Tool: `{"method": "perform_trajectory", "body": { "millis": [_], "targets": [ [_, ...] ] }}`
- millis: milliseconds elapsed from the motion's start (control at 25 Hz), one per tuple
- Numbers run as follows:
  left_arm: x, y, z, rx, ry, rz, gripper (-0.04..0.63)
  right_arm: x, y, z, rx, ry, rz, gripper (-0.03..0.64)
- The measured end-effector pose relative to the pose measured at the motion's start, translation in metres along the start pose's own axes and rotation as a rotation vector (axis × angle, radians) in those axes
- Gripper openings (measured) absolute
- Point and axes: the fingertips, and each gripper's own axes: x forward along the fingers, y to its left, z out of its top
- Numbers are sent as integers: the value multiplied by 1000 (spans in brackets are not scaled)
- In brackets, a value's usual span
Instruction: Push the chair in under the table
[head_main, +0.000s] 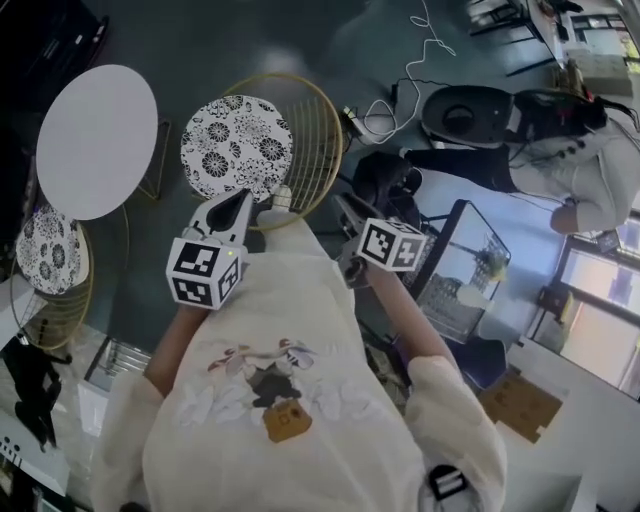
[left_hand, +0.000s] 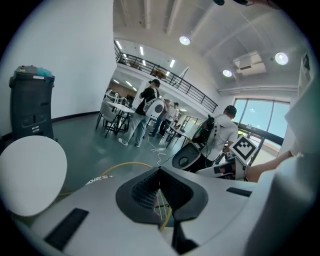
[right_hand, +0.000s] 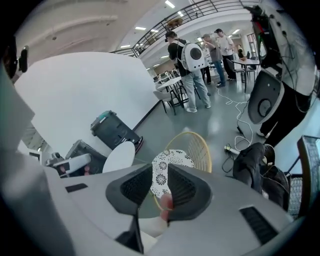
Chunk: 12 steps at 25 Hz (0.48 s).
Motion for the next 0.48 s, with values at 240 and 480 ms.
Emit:
{"method": "perform_trajectory", "body": {
  "millis": [240, 480],
  "targets": [
    [51, -13, 17, 18, 50, 47, 9, 46, -57, 3, -138, 90, -7, 78],
    [110, -33, 3, -55, 106, 91, 9, 87, -125, 10, -109, 169, -37, 78]
  ]
}}
